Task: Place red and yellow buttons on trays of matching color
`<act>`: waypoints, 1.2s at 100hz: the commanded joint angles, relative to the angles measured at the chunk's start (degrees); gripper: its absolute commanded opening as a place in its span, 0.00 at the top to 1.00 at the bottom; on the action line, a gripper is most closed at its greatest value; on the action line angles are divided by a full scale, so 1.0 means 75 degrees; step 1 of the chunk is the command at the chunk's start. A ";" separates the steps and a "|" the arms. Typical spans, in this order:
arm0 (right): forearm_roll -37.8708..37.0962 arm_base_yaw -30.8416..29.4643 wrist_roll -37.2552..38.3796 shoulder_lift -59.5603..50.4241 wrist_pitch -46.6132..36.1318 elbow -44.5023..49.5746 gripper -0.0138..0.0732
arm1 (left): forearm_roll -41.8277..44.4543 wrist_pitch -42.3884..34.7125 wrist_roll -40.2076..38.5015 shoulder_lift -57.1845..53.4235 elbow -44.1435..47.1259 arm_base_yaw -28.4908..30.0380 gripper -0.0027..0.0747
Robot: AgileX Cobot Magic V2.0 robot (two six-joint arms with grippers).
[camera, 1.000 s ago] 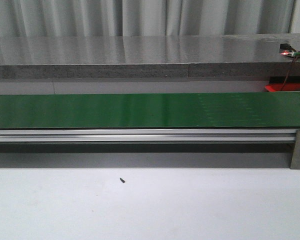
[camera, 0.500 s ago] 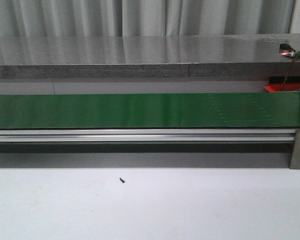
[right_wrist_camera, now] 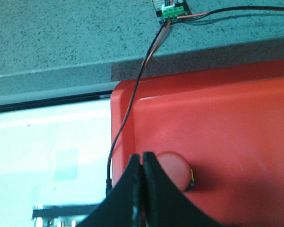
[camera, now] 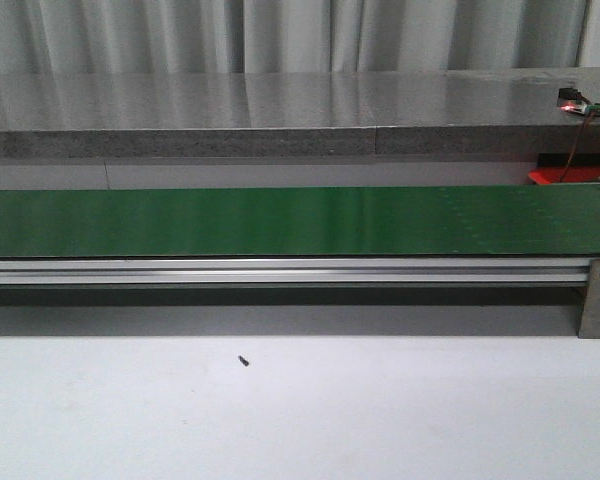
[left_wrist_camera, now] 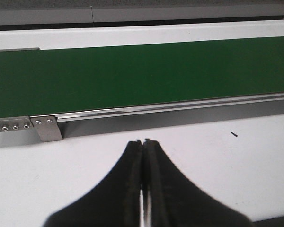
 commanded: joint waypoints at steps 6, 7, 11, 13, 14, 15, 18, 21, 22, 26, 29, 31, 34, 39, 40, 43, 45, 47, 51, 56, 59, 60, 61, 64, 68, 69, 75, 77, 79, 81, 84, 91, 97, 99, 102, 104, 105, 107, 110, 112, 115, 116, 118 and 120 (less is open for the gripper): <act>-0.0093 0.0110 -0.0088 -0.0933 -0.0543 0.0458 0.91 | -0.0178 -0.0452 -0.0008 0.0052 -0.0191 -0.0051 0.99; -0.0093 0.0134 -0.0088 -0.0992 -0.0571 0.0500 0.91 | -0.0178 -0.0452 -0.0008 0.0052 -0.0191 -0.0051 0.99; -0.0135 0.0173 -0.0088 -0.1183 -0.0753 0.0765 0.91 | -0.0178 -0.0452 -0.0008 0.0052 -0.0191 -0.0051 0.99; -0.0154 0.0213 -0.0088 -0.1249 -0.0858 0.0905 0.91 | -0.0178 -0.0452 -0.0008 0.0052 -0.0191 -0.0051 0.99; -0.0166 0.0241 -0.0088 -0.1316 -0.0895 0.0953 0.91 | -0.0178 -0.0452 -0.0008 0.0052 -0.0191 -0.0051 0.99; -0.0189 0.0254 -0.0088 -0.1354 -0.0966 0.1001 0.91 | -0.0178 -0.0452 -0.0008 0.0052 -0.0191 -0.0051 0.99; -0.0229 0.0314 -0.0088 -0.1531 -0.1110 0.1244 0.91 | -0.0178 -0.0452 -0.0008 0.0052 -0.0191 -0.0051 0.99; -0.0278 0.0391 -0.0088 -0.1676 -0.1255 0.1440 0.91 | -0.0178 -0.0452 -0.0008 0.0052 -0.0191 -0.0051 0.99; -0.0304 0.0408 -0.0088 -0.1714 -0.1326 0.1489 0.91 | -0.0178 -0.0452 -0.0008 0.0052 -0.0191 -0.0051 0.99; -0.0382 0.0528 -0.0095 -0.1950 -0.1506 0.1789 0.91 | -0.0178 -0.0452 -0.0008 0.0052 -0.0191 -0.0051 0.99; -0.0439 0.0609 -0.0095 -0.2107 -0.1677 0.1986 0.91 | -0.0178 -0.0452 -0.0008 0.0052 -0.0191 -0.0051 0.99; -0.0457 0.0673 -0.0095 -0.2224 -0.1772 0.2135 0.91 | -0.0178 -0.0452 -0.0008 0.0052 -0.0191 -0.0051 0.99; -0.0500 0.0763 -0.0095 -0.2385 -0.1879 0.2374 0.91 | -0.0178 -0.0452 -0.0008 0.0052 -0.0191 -0.0051 0.99; -0.0563 0.0917 -0.0095 -0.2706 -0.2027 0.2683 0.91 | -0.0178 -0.0452 -0.0008 0.0052 -0.0191 -0.0051 0.99; -0.0564 0.0962 -0.0095 -0.2744 -0.2047 0.2726 0.91 | -0.0178 -0.0452 -0.0008 0.0052 -0.0191 -0.0051 0.99; -0.0607 0.1058 -0.0095 -0.2901 -0.2140 0.2897 0.91 | -0.0178 -0.0452 -0.0008 0.0052 -0.0191 -0.0051 0.99; -0.0629 0.1128 -0.0095 -0.3020 -0.2180 0.3017 0.91 | -0.0178 -0.0452 -0.0008 0.0052 -0.0191 -0.0051 0.99; -0.0640 0.1196 -0.0095 -0.3139 -0.2202 0.3133 0.91 | -0.0178 -0.0452 -0.0008 0.0052 -0.0191 -0.0051 0.99; -0.0641 0.1307 -0.0095 -0.3376 -0.2239 0.3342 0.91 | -0.0178 -0.0452 -0.0008 0.0052 -0.0191 -0.0051 0.99; -0.0641 0.1459 -0.0095 -0.3643 -0.2227 0.3566 0.91 | -0.0178 -0.0452 -0.0008 0.0052 -0.0191 -0.0051 0.99; -0.0634 0.1521 -0.0095 -0.3794 -0.2160 0.3679 0.91 | -0.0178 -0.0452 -0.0008 0.0052 -0.0191 -0.0051 0.99; -0.0634 0.1534 -0.0095 -0.3832 -0.2140 0.3730 0.91 | -0.0178 -0.0452 -0.0008 0.0052 -0.0191 -0.0051 0.99; -0.0634 0.1558 -0.0095 -0.3906 -0.2119 0.3754 0.91 | -0.0178 -0.0452 -0.0008 0.0052 -0.0191 -0.0051 0.99; -0.0634 0.1599 -0.0095 -0.4053 -0.2013 0.3847 0.91 | -0.0178 -0.0452 -0.0008 0.0052 -0.0191 -0.0051 0.99; -0.0623 0.1641 -0.0095 -0.4273 -0.1899 0.3990 0.91 | -0.0178 -0.0452 -0.0008 0.0052 -0.0191 -0.0051 0.99; -0.0623 0.1646 -0.0095 -0.4311 -0.1859 0.4039 0.91 | -0.0178 -0.0452 -0.0008 0.0052 -0.0191 -0.0051 0.99; -0.0609 0.1654 -0.0095 -0.4666 -0.1716 0.4254 0.91 | -0.0178 -0.0452 -0.0008 0.0052 -0.0191 -0.0051 0.99; -0.0609 0.1654 -0.0095 -0.4783 -0.1676 0.4339 0.91 | -0.0178 -0.0452 -0.0008 0.0052 -0.0191 -0.0051 0.99; -0.0609 0.1654 -0.0095 -0.4903 -0.1634 0.4422 0.91 | -0.0178 -0.0452 -0.0008 0.0052 -0.0191 -0.0051 0.99; -0.0609 0.1654 -0.0095 -0.4984 -0.1593 0.4506 0.91 | -0.0178 -0.0452 -0.0008 0.0052 -0.0191 -0.0051 0.99; -0.0609 0.1654 -0.0095 -0.5192 -0.1545 0.4616 0.91 | -0.0178 -0.0452 -0.0008 0.0052 -0.0191 -0.0051 0.99; -0.0581 0.1654 -0.0095 -0.5630 -0.1479 0.4906 0.91 | -0.0178 -0.0452 -0.0008 0.0052 -0.0191 -0.0051 0.99; -0.0534 0.1654 -0.0095 -0.6007 -0.1439 0.5154 0.91 | -0.0178 -0.0452 -0.0008 0.0052 -0.0191 -0.0051 0.99; -0.0534 0.1654 -0.0095 -0.6150 -0.1431 0.5205 0.91 | -0.0178 -0.0452 -0.0008 0.0052 -0.0191 -0.0051 0.99; -0.0528 0.1654 -0.0095 -0.6344 -0.1412 0.5334 0.91 | -0.0178 -0.0452 -0.0008 0.0052 -0.0191 -0.0051 0.99; -0.0528 0.1654 -0.0095 -0.6496 -0.1393 0.5409 0.91 | -0.0178 -0.0452 -0.0008 0.0052 -0.0191 -0.0051 0.99; -0.0528 0.1654 -0.0095 -0.6597 -0.1381 0.5431 0.91 | -0.0178 -0.0452 -0.0008 0.0052 -0.0191 -0.0051 0.99; -0.0528 0.1654 -0.0095 -0.6746 -0.1350 0.5501 0.91 | -0.0178 -0.0452 -0.0008 0.0052 -0.0191 -0.0051 0.99; -0.0528 0.1654 -0.0095 -0.6939 -0.1298 0.5586 0.91 | -0.0178 -0.0452 -0.0008 0.0052 -0.0191 -0.0051 0.99; -0.0528 0.1654 -0.0095 -0.7079 -0.1242 0.5642 0.91 | -0.0178 -0.0452 -0.0008 0.0052 -0.0191 -0.0051 0.99; -0.0528 0.1654 -0.0095 -0.7263 -0.1168 0.5706 0.91 | -0.0178 -0.0452 -0.0008 0.0052 -0.0191 -0.0051 0.99; -0.0528 0.1654 -0.0095 -0.7308 -0.1121 0.5734 0.91 | -0.0178 -0.0452 -0.0008 0.0052 -0.0191 -0.0051 0.99; -0.0528 0.1654 -0.0095 -0.7439 -0.1057 0.5775 0.91 | -0.0178 -0.0452 -0.0008 0.0052 -0.0191 -0.0051 0.99; -0.0528 0.1654 -0.0095 -0.7558 -0.0996 0.5802 0.91 | -0.0178 -0.0452 -0.0008 0.0052 -0.0191 -0.0051 0.99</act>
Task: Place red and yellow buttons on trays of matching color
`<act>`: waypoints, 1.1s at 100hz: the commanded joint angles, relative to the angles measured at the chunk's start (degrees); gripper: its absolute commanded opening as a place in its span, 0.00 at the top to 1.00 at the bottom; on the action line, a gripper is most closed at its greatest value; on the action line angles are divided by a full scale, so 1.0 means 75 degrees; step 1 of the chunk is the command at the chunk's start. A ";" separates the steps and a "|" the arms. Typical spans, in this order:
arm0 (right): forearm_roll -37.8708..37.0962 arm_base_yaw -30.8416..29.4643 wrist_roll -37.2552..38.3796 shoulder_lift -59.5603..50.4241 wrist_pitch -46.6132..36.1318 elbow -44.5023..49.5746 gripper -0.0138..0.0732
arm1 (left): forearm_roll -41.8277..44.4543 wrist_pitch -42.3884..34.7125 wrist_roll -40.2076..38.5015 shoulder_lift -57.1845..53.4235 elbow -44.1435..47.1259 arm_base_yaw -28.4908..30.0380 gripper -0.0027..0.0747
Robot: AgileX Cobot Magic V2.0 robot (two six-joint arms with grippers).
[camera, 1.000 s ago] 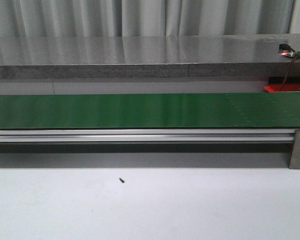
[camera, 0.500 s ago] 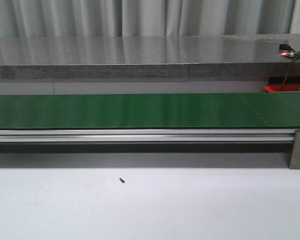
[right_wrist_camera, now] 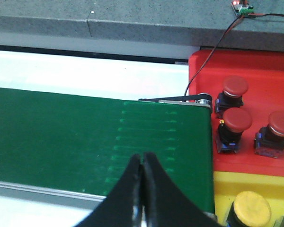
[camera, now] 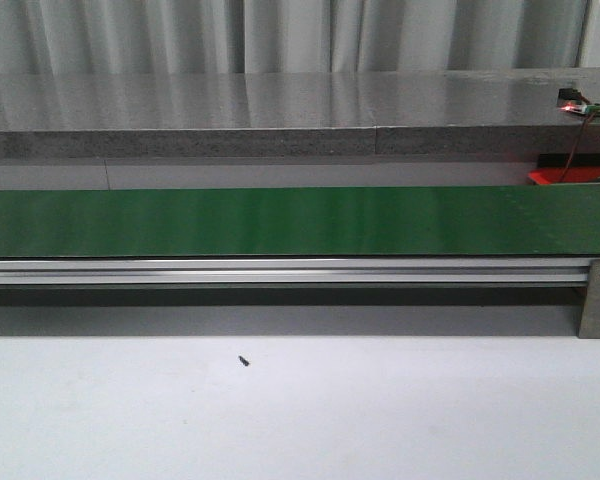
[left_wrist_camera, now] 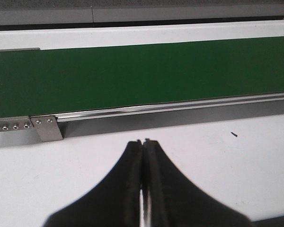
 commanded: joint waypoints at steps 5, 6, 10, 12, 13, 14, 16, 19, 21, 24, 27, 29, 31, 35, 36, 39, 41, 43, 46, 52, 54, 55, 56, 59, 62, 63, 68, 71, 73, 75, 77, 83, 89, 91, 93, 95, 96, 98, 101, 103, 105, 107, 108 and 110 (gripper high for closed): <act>0.0081 0.0008 -0.0058 -0.0875 0.0017 0.0047 0.91 | -0.0178 -0.0452 -0.0008 0.0052 -0.0191 -0.0051 0.99; 0.0081 0.0008 -0.0058 -0.0961 0.0046 0.0057 0.91 | -0.0178 -0.0452 -0.0008 0.0052 -0.0191 -0.0051 0.99; 0.0081 0.0008 -0.0058 -0.1163 0.0164 0.0125 0.91 | -0.0178 -0.0452 -0.0008 0.0052 -0.0191 -0.0051 0.99; 0.0081 0.0008 -0.0058 -0.1291 0.0219 0.0166 0.91 | -0.0178 -0.0452 -0.0008 0.0052 -0.0191 -0.0051 0.99; 0.0081 0.0008 -0.0058 -0.1371 0.0228 0.0180 0.91 | -0.0178 -0.0452 -0.0008 0.0052 -0.0191 -0.0051 0.99; 0.0081 0.0008 -0.0058 -0.1412 0.0242 0.0193 0.91 | -0.0178 -0.0452 -0.0008 0.0052 -0.0191 -0.0051 0.99; 0.0081 0.0008 -0.0058 -0.1535 0.0270 0.0235 0.91 | -0.0178 -0.0452 -0.0008 0.0052 -0.0191 -0.0051 0.99; 0.0081 0.0008 -0.0058 -0.1692 0.0303 0.0308 0.91 | -0.0178 -0.0452 -0.0008 0.0052 -0.0191 -0.0051 0.99; 0.0081 0.0008 -0.0058 -0.1805 0.0323 0.0342 0.91 | -0.0178 -0.0452 -0.0008 0.0052 -0.0191 -0.0051 0.99; 0.0081 0.0008 -0.0058 -0.1955 0.0334 0.0424 0.91 | -0.0178 -0.0452 -0.0008 0.0052 -0.0191 -0.0051 0.99; 0.0081 0.0008 -0.0058 -0.2135 0.0361 0.0492 0.91 | -0.0178 -0.0452 -0.0008 0.0052 -0.0191 -0.0051 0.99; 0.0081 0.0008 -0.0058 -0.2237 0.0389 0.0538 0.91 | -0.0178 -0.0452 -0.0008 0.0052 -0.0191 -0.0051 0.99; 0.0081 0.0008 -0.0058 -0.2301 0.0417 0.0577 0.91 | -0.0178 -0.0452 -0.0008 0.0052 -0.0191 -0.0051 0.99; 0.0081 0.0008 -0.0058 -0.2477 0.0472 0.0642 0.91 | -0.0178 -0.0456 -0.0008 0.0052 -0.0191 -0.0051 0.99; 0.0081 0.0008 -0.0058 -0.2531 0.0489 0.0658 0.91 | -0.0178 -0.0456 -0.0008 0.0052 -0.0191 -0.0051 0.99; 0.0081 0.0008 -0.0058 -0.2630 0.0547 0.0692 0.91 | -0.0178 -0.0470 -0.0008 0.0052 -0.0191 -0.0051 0.99; 0.0081 0.0008 -0.0058 -0.2695 0.0571 0.0715 0.91 | -0.0178 -0.0470 -0.0008 0.0052 -0.0191 -0.0051 0.99; 0.0081 0.0008 -0.0058 -0.2766 0.0604 0.0731 0.91 | -0.0178 -0.0470 -0.0008 0.0052 -0.0191 -0.0051 0.99; 0.0085 0.0008 -0.0058 -0.2834 0.0652 0.0751 0.91 | -0.0178 -0.0470 -0.0008 0.0052 -0.0191 -0.0051 0.99; 0.0156 0.0008 -0.0058 -0.2953 0.0705 0.0780 0.91 | -0.0178 -0.0456 -0.0008 0.0052 -0.0191 -0.0051 0.99; 0.0172 0.0008 -0.0058 -0.2980 0.0714 0.0780 0.91 | -0.0178 -0.0456 -0.0008 0.0052 -0.0191 -0.0051 0.99; 0.0185 0.0008 -0.0058 -0.2993 0.0712 0.0780 0.91 | -0.0178 -0.0456 -0.0008 0.0052 -0.0191 -0.0051 0.99; 0.0186 0.0008 -0.0058 -0.2992 0.0722 0.0780 0.91 | -0.0178 -0.0456 -0.0008 0.0052 -0.0191 -0.0051 0.99; 0.0193 0.0008 -0.0058 -0.3010 0.0721 0.0780 0.91 | -0.0178 -0.0456 -0.0008 0.0052 -0.0191 -0.0051 0.99; 0.0193 0.0008 -0.0058 -0.3010 0.0721 0.0780 0.91 | -0.0178 -0.0456 -0.0008 0.0052 -0.0191 -0.0051 0.99; 0.0193 0.0008 -0.0058 -0.3010 0.0721 0.0780 0.91 | -0.0178 -0.0456 -0.0008 0.0052 -0.0191 -0.0051 0.99; 0.0193 0.0008 -0.0058 -0.3010 0.0721 0.0780 0.91 | -0.0178 -0.0456 -0.0066 0.0072 -0.0191 -0.0051 0.99; 0.0193 0.0008 -0.0058 -0.3010 0.0721 0.0780 0.91 | -0.0178 -0.0456 -0.0196 0.0114 -0.0191 -0.0051 0.99; 0.0193 0.0008 -0.0058 -0.3010 0.0721 0.0780 0.91 | -0.0178 -0.0456 -0.0334 0.0161 -0.0206 -0.0051 0.99; 0.0193 0.0008 -0.0058 -0.3010 0.0721 0.0780 0.91 | -0.0157 -0.0456 -0.0458 0.0207 -0.0207 -0.0051 0.99; 0.0193 0.0008 -0.0058 -0.3010 0.0721 0.0780 0.91 | -0.0162 -0.0456 -0.0503 0.0274 -0.0220 -0.0051 0.99; 0.0193 0.0008 -0.0058 -0.3010 0.0721 0.0780 0.91 | -0.0050 -0.0473 -0.0626 0.0483 -0.0270 -0.0051 0.99; 0.0193 0.0008 -0.0058 -0.3010 0.0721 0.0780 0.91 | 0.0231 -0.0553 -0.0921 0.0808 -0.0392 -0.0051 0.99; 0.0193 0.0008 -0.0058 -0.3010 0.0721 0.0780 0.91 | 0.0338 -0.0594 -0.1013 0.0928 -0.0442 -0.0051 0.99; 0.0193 0.0008 -0.0058 -0.3010 0.0721 0.0780 0.91 | 0.0403 -0.0642 -0.1156 0.1054 -0.0490 -0.0051 0.99; 0.0193 0.0008 -0.0058 -0.3010 0.0721 0.0780 0.91 | 0.0486 -0.0698 -0.1268 0.1181 -0.0521 -0.0051 0.99; 0.0193 0.0008 -0.0058 -0.3010 0.0721 0.0780 0.91 | 0.0524 -0.0721 -0.1318 0.1224 -0.0556 -0.0051 0.99; 0.0193 0.0008 -0.0058 -0.3010 0.0721 0.0780 0.91 | 0.0578 -0.0784 -0.1358 0.1356 -0.0612 -0.0051 0.99; 0.0193 0.0008 -0.0058 -0.3010 0.0721 0.0780 0.91 | 0.0619 -0.0891 -0.1407 0.1550 -0.0681 -0.0051 0.99; 0.0193 0.0008 -0.0058 -0.3010 0.0721 0.0780 0.91 | 0.0651 -0.0978 -0.1407 0.1695 -0.0742 -0.0051 0.99; 0.0193 0.0008 -0.0058 -0.3010 0.0721 0.0780 0.91 | 0.0654 -0.1054 -0.1407 0.1848 -0.0799 -0.0051 0.99; 0.0193 0.0008 -0.0058 -0.3010 0.0721 0.0780 0.91 | 0.0666 -0.1132 -0.1407 0.2005 -0.0862 -0.0051 0.99; 0.0193 0.0008 -0.0058 -0.3010 0.0721 0.0780 0.91 | 0.0666 -0.1154 -0.1407 0.2057 -0.0884 -0.0051 0.99; 0.0193 0.0008 -0.0058 -0.3010 0.0721 0.0780 0.91 | 0.0672 -0.1229 -0.1407 0.2220 -0.0946 -0.0051 0.99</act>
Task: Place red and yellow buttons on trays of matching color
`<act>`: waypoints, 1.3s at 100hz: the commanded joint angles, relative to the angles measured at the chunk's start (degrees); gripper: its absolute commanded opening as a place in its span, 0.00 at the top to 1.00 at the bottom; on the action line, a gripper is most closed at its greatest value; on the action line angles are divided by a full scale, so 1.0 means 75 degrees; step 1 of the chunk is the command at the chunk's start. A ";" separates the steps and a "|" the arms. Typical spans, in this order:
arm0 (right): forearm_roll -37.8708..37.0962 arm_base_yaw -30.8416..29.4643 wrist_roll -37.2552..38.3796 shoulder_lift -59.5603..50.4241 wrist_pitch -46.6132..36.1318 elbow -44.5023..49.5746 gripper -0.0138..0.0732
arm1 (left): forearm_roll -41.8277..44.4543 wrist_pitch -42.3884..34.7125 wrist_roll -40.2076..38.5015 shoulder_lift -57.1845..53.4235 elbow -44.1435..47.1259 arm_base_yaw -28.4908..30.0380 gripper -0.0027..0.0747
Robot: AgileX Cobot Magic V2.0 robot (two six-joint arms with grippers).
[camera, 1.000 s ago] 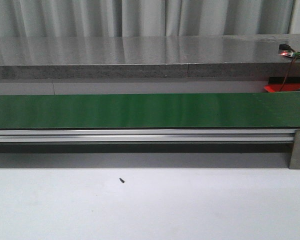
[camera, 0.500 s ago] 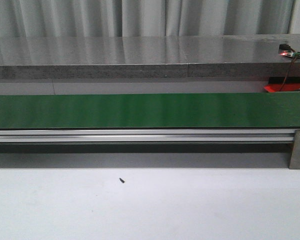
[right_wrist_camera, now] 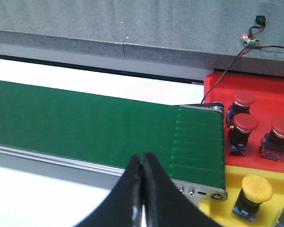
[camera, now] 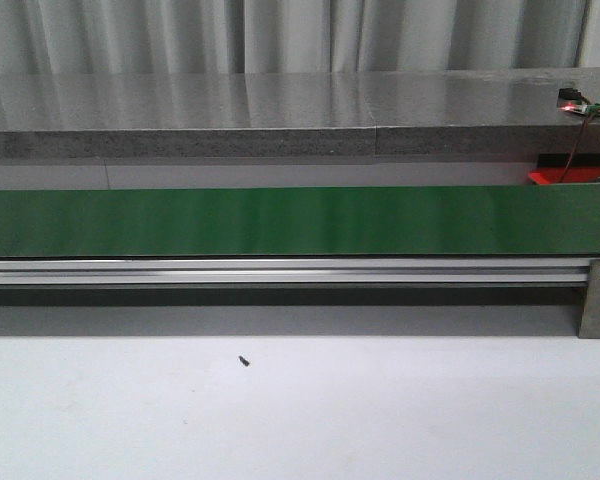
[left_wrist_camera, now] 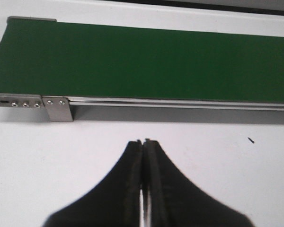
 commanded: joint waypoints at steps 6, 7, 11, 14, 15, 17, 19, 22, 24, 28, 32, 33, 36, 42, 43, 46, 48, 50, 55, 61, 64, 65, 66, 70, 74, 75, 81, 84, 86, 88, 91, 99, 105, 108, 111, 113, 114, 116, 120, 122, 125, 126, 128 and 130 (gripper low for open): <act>0.0151 0.0008 -0.0058 0.0004 -0.0443 -0.0178 0.91 | 0.0015 -0.1089 -0.0213 0.1057 -0.0638 -0.0051 0.99; 0.0151 0.0008 -0.0058 0.0004 -0.0443 -0.0178 0.91 | 0.0015 -0.1112 -0.0211 0.1114 -0.0679 -0.0051 0.99; 0.0151 0.0008 -0.0058 0.0004 -0.0443 -0.0178 0.91 | 0.0015 -0.1295 -0.0234 0.1454 -0.0812 -0.0051 0.99; 0.0151 0.0008 -0.0058 0.0004 -0.0443 -0.0178 0.91 | 0.0015 -0.1451 -0.0275 0.1669 -0.0908 -0.0051 0.99; 0.0151 0.0008 -0.0058 0.0004 -0.0443 -0.0178 0.91 | 0.0015 -0.1491 -0.0277 0.1720 -0.0932 -0.0051 0.99; 0.0151 0.0008 -0.0058 0.0004 -0.0443 -0.0178 0.91 | 0.0015 -0.1600 -0.0294 0.1883 -0.1002 -0.0051 0.99; 0.0151 0.0008 -0.0058 0.0004 -0.0443 -0.0178 0.91 | 0.0015 -0.1704 -0.0318 0.2065 -0.1076 -0.0051 0.99; 0.0151 0.0008 -0.0058 0.0004 -0.0443 -0.0178 0.91 | 0.0027 -0.1809 -0.0315 0.2289 -0.1191 -0.0015 0.99; 0.0151 0.0008 -0.0058 0.0004 -0.0443 -0.0178 0.91 | 0.0027 -0.1863 -0.0315 0.2459 -0.1276 0.0023 0.99; 0.0151 0.0008 -0.0058 0.0004 -0.0443 -0.0178 0.91 | 0.0027 -0.1933 -0.0315 0.2798 -0.1472 0.0138 0.99; 0.0151 0.0008 -0.0058 0.0004 -0.0435 -0.0178 0.91 | 0.0027 -0.1931 -0.0315 0.3130 -0.1699 0.0298 0.99; 0.0151 0.0008 -0.0058 0.0004 -0.0435 -0.0178 0.91 | 0.0027 -0.1931 -0.0315 0.3186 -0.1738 0.0327 0.99; 0.0151 0.0008 -0.0058 0.0004 -0.0435 -0.0178 0.91 | 0.0027 -0.1915 -0.0315 0.3400 -0.1892 0.0450 0.98; 0.0151 0.0008 -0.0058 0.0004 -0.0435 -0.0178 0.91 | 0.0027 -0.1903 -0.0315 0.3845 -0.2223 0.0755 0.95; 0.0151 0.0008 -0.0058 0.0004 -0.0435 -0.0178 0.91 | 0.0027 -0.1918 -0.0315 0.3892 -0.2260 0.0790 0.94; 0.0151 0.0008 -0.0058 0.0004 -0.0428 -0.0178 0.91 | 0.0027 -0.1933 -0.0315 0.4117 -0.2437 0.0969 0.90; 0.0151 0.0008 -0.0058 0.0004 -0.0428 -0.0178 0.91 | 0.0027 -0.1945 -0.0315 0.4202 -0.2504 0.1078 0.88; 0.0151 0.0008 -0.0058 0.0004 -0.0428 -0.0178 0.91 | 0.0027 -0.1966 -0.0315 0.4328 -0.2603 0.1149 0.86; 0.0151 0.0008 -0.0058 0.0004 -0.0434 -0.0178 0.91 | 0.0027 -0.1982 -0.0315 0.4610 -0.2816 0.1421 0.75; 0.0151 0.0008 -0.0058 0.0004 -0.0434 -0.0178 0.91 | 0.0027 -0.1963 -0.0315 0.4949 -0.3072 0.1670 0.62; 0.0151 0.0008 -0.0058 0.0004 -0.0434 -0.0178 0.91 | 0.0027 -0.1963 -0.0315 0.5092 -0.3170 0.1777 0.54; 0.0151 0.0008 -0.0058 0.0004 -0.0434 -0.0178 0.91 | 0.0027 -0.1963 -0.0315 0.5163 -0.3216 0.1825 0.50; 0.0151 0.0008 -0.0058 0.0004 -0.0434 -0.0178 0.91 | 0.0027 -0.1963 -0.0315 0.5199 -0.3236 0.1848 0.48; 0.0151 0.0008 -0.0058 0.0004 -0.0434 -0.0178 0.91 | 0.0027 -0.1963 -0.0315 0.5404 -0.3369 0.1980 0.37; 0.0151 0.0008 -0.0058 0.0004 -0.0434 -0.0178 0.91 | 0.0027 -0.1977 -0.0315 0.5614 -0.3508 0.2107 0.28; 0.0151 0.0008 -0.0058 0.0004 -0.0434 -0.0178 0.91 | 0.0027 -0.1959 -0.0315 0.5649 -0.3533 0.2126 0.27; 0.0151 0.0008 -0.0058 0.0004 -0.0434 -0.0178 0.91 | 0.0027 -0.1910 -0.0315 0.5958 -0.3755 0.2298 0.21; 0.0151 0.0008 -0.0058 0.0004 -0.0434 -0.0178 0.91 | 0.0027 -0.1890 -0.0315 0.6093 -0.3845 0.2373 0.22; 0.0151 0.0008 -0.0058 0.0004 -0.0434 -0.0178 0.91 | 0.0027 -0.1875 -0.0315 0.6190 -0.3909 0.2426 0.22; 0.0151 0.0008 -0.0058 0.0004 -0.0434 -0.0178 0.91 | 0.0027 -0.1874 -0.0315 0.6291 -0.3973 0.2475 0.23; 0.0151 0.0008 -0.0058 0.0004 -0.0434 -0.0178 0.91 | 0.0027 -0.1856 -0.0333 0.6422 -0.4054 0.2545 0.23; 0.0151 0.0008 -0.0058 0.0004 -0.0434 -0.0178 0.91 | 0.0027 -0.1814 -0.0736 0.6781 -0.4308 0.2753 0.24; 0.0151 0.0008 -0.0058 0.0004 -0.0434 -0.0178 0.91 | 0.0027 -0.1803 -0.0963 0.7096 -0.4559 0.2899 0.24; 0.0151 0.0008 -0.0058 0.0004 -0.0434 -0.0178 0.91 | 0.0027 -0.1804 -0.1051 0.7246 -0.4675 0.2955 0.24; 0.0151 0.0008 -0.0058 0.0004 -0.0434 -0.0178 0.91 | 0.0027 -0.1804 -0.1074 0.7403 -0.4800 0.3001 0.24; 0.0151 0.0008 -0.0058 0.0004 -0.0434 -0.0178 0.91 | 0.0027 -0.1763 -0.1094 0.7526 -0.4907 0.3039 0.24; 0.0151 0.0008 -0.0058 0.0004 -0.0434 -0.0178 0.91 | 0.0027 -0.1749 -0.1096 0.7613 -0.4982 0.3065 0.24; 0.0151 0.0008 -0.0058 0.0004 -0.0434 -0.0178 0.91 | 0.0027 -0.1690 -0.1165 0.7749 -0.5106 0.3104 0.24; 0.0151 0.0008 -0.0058 0.0004 -0.0434 -0.0178 0.91 | 0.0027 -0.1568 -0.1298 0.7977 -0.5327 0.3186 0.24; 0.0151 0.0008 -0.0058 0.0004 -0.0434 -0.0178 0.91 | 0.0027 -0.1526 -0.1354 0.8117 -0.5467 0.3235 0.24; 0.0151 0.0008 -0.0058 0.0004 -0.0434 -0.0178 0.91 | 0.0027 -0.1404 -0.1419 0.8304 -0.5665 0.3301 0.24; 0.0151 0.0008 -0.0058 0.0004 -0.0434 -0.0178 0.91 | 0.0027 -0.1384 -0.1440 0.8400 -0.5763 0.3330 0.24; 0.0151 0.0008 -0.0058 0.0004 -0.0434 -0.0178 0.91 | 0.0027 -0.1309 -0.1455 0.8541 -0.5913 0.3374 0.24; 0.0151 0.0008 -0.0058 0.0004 -0.0434 -0.0178 0.91 | 0.0027 -0.1241 -0.1460 0.8675 -0.6064 0.3426 0.24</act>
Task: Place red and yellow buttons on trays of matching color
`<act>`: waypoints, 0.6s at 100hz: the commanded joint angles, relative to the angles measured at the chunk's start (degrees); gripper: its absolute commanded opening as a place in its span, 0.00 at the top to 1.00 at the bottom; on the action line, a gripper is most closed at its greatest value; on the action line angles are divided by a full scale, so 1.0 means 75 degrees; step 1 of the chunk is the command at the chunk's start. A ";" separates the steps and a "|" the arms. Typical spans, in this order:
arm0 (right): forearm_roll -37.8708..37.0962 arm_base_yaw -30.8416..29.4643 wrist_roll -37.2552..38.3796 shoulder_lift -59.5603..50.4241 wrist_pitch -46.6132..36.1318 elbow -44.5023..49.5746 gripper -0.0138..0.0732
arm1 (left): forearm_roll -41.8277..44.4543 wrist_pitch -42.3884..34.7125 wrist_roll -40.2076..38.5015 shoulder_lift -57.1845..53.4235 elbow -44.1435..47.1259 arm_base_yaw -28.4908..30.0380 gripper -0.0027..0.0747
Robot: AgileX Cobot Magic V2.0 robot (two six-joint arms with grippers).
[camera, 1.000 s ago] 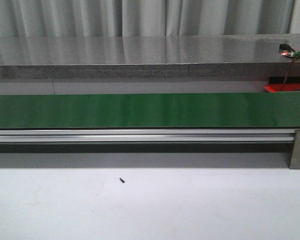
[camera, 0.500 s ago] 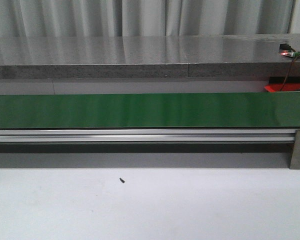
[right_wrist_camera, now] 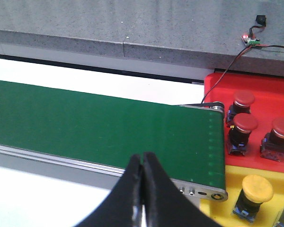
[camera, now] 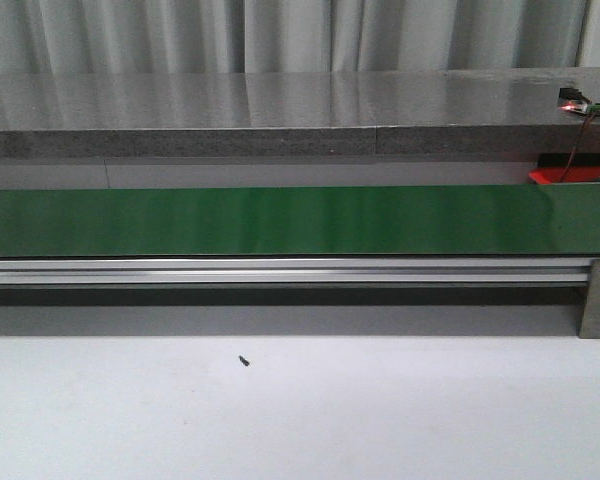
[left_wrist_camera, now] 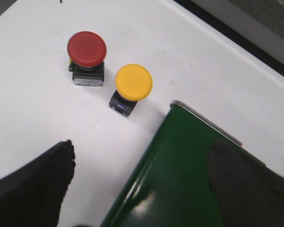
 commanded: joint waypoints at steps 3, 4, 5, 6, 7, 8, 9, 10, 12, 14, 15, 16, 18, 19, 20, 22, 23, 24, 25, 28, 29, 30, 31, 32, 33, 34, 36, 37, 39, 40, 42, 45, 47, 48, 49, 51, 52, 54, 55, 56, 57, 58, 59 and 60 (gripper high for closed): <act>0.0151 0.0008 -0.0058 0.0017 -0.0446 -0.0178 0.91 | -0.0064 0.0023 -0.0252 0.0305 -0.0946 0.0248 0.24; 0.0151 0.0008 -0.0058 0.0017 -0.0446 -0.0178 0.91 | -0.0064 0.0080 -0.0287 0.0348 -0.0999 0.0263 0.24; 0.0151 0.0008 -0.0058 0.0017 -0.0446 -0.0178 0.91 | -0.0064 0.0104 -0.0307 0.0435 -0.1107 0.0293 0.24; 0.0151 0.0008 -0.0058 0.0017 -0.0446 -0.0178 0.91 | -0.0064 0.0135 -0.0350 0.0477 -0.1160 0.0294 0.24; 0.0151 0.0008 -0.0058 0.0017 -0.0446 -0.0178 0.91 | -0.0064 0.0179 -0.0369 0.0561 -0.1264 0.0337 0.24; 0.0151 0.0008 -0.0058 0.0017 -0.0446 -0.0178 0.91 | -0.0064 0.0201 -0.0399 0.0602 -0.1314 0.0355 0.24; 0.0151 0.0008 -0.0058 0.0017 -0.0446 -0.0178 0.91 | -0.0064 0.0244 -0.0400 0.0644 -0.1365 0.0370 0.24; 0.0151 0.0008 -0.0058 0.0017 -0.0446 -0.0178 0.91 | -0.0064 0.0262 -0.0418 0.0726 -0.1465 0.0386 0.24; 0.0151 0.0008 -0.0058 0.0017 -0.0446 -0.0178 0.91 | -0.0064 0.0313 -0.0419 0.0844 -0.1618 0.0436 0.24; 0.0151 0.0008 -0.0058 0.0017 -0.0446 -0.0178 0.91 | -0.0064 0.0364 -0.0419 0.0966 -0.1768 0.0470 0.24; 0.0151 0.0008 -0.0058 0.0017 -0.0446 -0.0178 0.91 | -0.0064 0.0380 -0.0419 0.1006 -0.1818 0.0481 0.24; 0.0151 0.0008 -0.0058 0.0017 -0.0446 -0.0178 0.91 | -0.0064 0.0415 -0.0437 0.1047 -0.1867 0.0485 0.24; 0.0151 0.0008 -0.0058 0.0017 -0.0446 -0.0178 0.91 | -0.0064 0.0457 -0.0468 0.1161 -0.2011 0.0525 0.24; 0.0151 0.0008 -0.0058 0.0017 -0.0446 -0.0178 0.91 | -0.0064 0.0471 -0.0491 0.1236 -0.2101 0.0536 0.24; 0.0151 0.0008 -0.0058 0.0017 -0.0446 -0.0178 0.91 | -0.0064 0.0472 -0.0547 0.1271 -0.2147 0.0530 0.24; 0.0151 0.0008 -0.0058 0.0017 -0.0446 -0.0178 0.91 | -0.0064 0.0492 -0.0630 0.1380 -0.2279 0.0568 0.24; 0.0151 0.0008 -0.0058 0.0017 -0.0446 -0.0178 0.91 | -0.0064 0.0507 -0.0653 0.1416 -0.2320 0.0567 0.24; 0.0151 0.0008 -0.0058 0.0017 -0.0446 -0.0178 0.91 | -0.0064 0.0507 -0.0676 0.1489 -0.2400 0.0586 0.24; 0.0151 0.0008 -0.0058 0.0017 -0.0446 -0.0178 0.91 | -0.0064 0.0507 -0.0719 0.1523 -0.2440 0.0600 0.24; 0.0151 0.0008 -0.0058 0.0017 -0.0446 -0.0178 0.91 | -0.0064 0.0507 -0.0810 0.1695 -0.2629 0.0616 0.24; 0.0151 0.0008 -0.0058 0.0017 -0.0446 -0.0178 0.91 | -0.0064 0.0507 -0.0840 0.1729 -0.2666 0.0616 0.24; 0.0151 0.0008 -0.0058 0.0017 -0.0446 -0.0178 0.91 | -0.0064 0.0507 -0.0856 0.1761 -0.2702 0.0635 0.24; 0.0151 0.0008 -0.0058 0.0017 -0.0446 -0.0178 0.91 | -0.0064 0.0507 -0.0878 0.1828 -0.2775 0.0637 0.24; 0.0151 0.0008 -0.0058 0.0017 -0.0446 -0.0178 0.91 | -0.0078 0.0507 -0.0932 0.1862 -0.2809 0.0637 0.24; 0.0151 0.0008 -0.0058 0.0017 -0.0446 -0.0178 0.91 | -0.0078 0.0507 -0.0967 0.1925 -0.2880 0.0637 0.24; 0.0151 0.0008 -0.0058 0.0017 -0.0446 -0.0178 0.91 | -0.0078 0.0507 -0.1014 0.1959 -0.2916 0.0637 0.24; 0.0151 0.0008 -0.0058 0.0017 -0.0446 -0.0178 0.91 | -0.0078 0.0507 -0.1031 0.2051 -0.3020 0.0637 0.24; 0.0151 0.0008 -0.0058 0.0017 -0.0446 -0.0178 0.91 | -0.0078 0.0507 -0.1030 0.2083 -0.3053 0.0637 0.24; 0.0151 0.0008 -0.0058 0.0017 -0.0446 -0.0178 0.91 | -0.0078 0.0507 -0.1030 0.2176 -0.3150 0.0637 0.24; 0.0151 0.0008 -0.0058 0.0017 -0.0446 -0.0178 0.91 | -0.0078 0.0507 -0.1030 0.2239 -0.3213 0.0637 0.24; 0.0151 0.0008 -0.0058 0.0017 -0.0446 -0.0178 0.91 | -0.0078 0.0507 -0.1030 0.2325 -0.3305 0.0637 0.24; 0.0151 0.0008 -0.0058 0.0017 -0.0446 -0.0178 0.91 | -0.0113 0.0525 -0.1030 0.2444 -0.3415 0.0637 0.24; 0.0151 0.0008 -0.0058 0.0017 -0.0446 -0.0178 0.91 | -0.0129 0.0539 -0.1030 0.2530 -0.3492 0.0637 0.24; 0.0151 0.0008 -0.0058 0.0017 -0.0446 -0.0178 0.91 | -0.0147 0.0543 -0.1030 0.2559 -0.3515 0.0637 0.24; 0.0151 0.0008 -0.0058 0.0017 -0.0446 -0.0178 0.91 | -0.0150 0.0543 -0.1030 0.2586 -0.3561 0.0637 0.24; 0.0151 0.0008 -0.0058 0.0017 -0.0446 -0.0178 0.91 | -0.0216 0.0543 -0.1030 0.2668 -0.3607 0.0637 0.24; 0.0151 0.0008 -0.0058 0.0017 -0.0446 -0.0178 0.91 | -0.0259 0.0543 -0.1030 0.2720 -0.3646 0.0637 0.24; 0.0151 0.0008 -0.0058 0.0017 -0.0446 -0.0178 0.91 | -0.0299 0.0543 -0.1030 0.2799 -0.3704 0.0637 0.24; 0.0151 0.0008 -0.0058 0.0017 -0.0446 -0.0178 0.91 | -0.0345 0.0543 -0.1030 0.2822 -0.3724 0.0637 0.24; 0.0151 0.0008 -0.0058 0.0017 -0.0446 -0.0178 0.91 | -0.0346 0.0543 -0.1030 0.2845 -0.3760 0.0637 0.24; 0.0151 0.0008 -0.0058 0.0017 -0.0446 -0.0178 0.91 | -0.0386 0.0543 -0.1030 0.2896 -0.3777 0.0637 0.24; 0.0151 0.0008 -0.0058 0.0017 -0.0446 -0.0178 0.91 | -0.0421 0.0521 -0.1030 0.2941 -0.3814 0.0637 0.24; 0.0151 0.0008 -0.0058 0.0017 -0.0446 -0.0178 0.91 | -0.0422 0.0505 -0.1030 0.2961 -0.3849 0.0637 0.24; 0.0151 0.0008 -0.0058 0.0017 -0.0446 -0.0178 0.91 | -0.0422 0.0479 -0.1030 0.2983 -0.3849 0.0637 0.24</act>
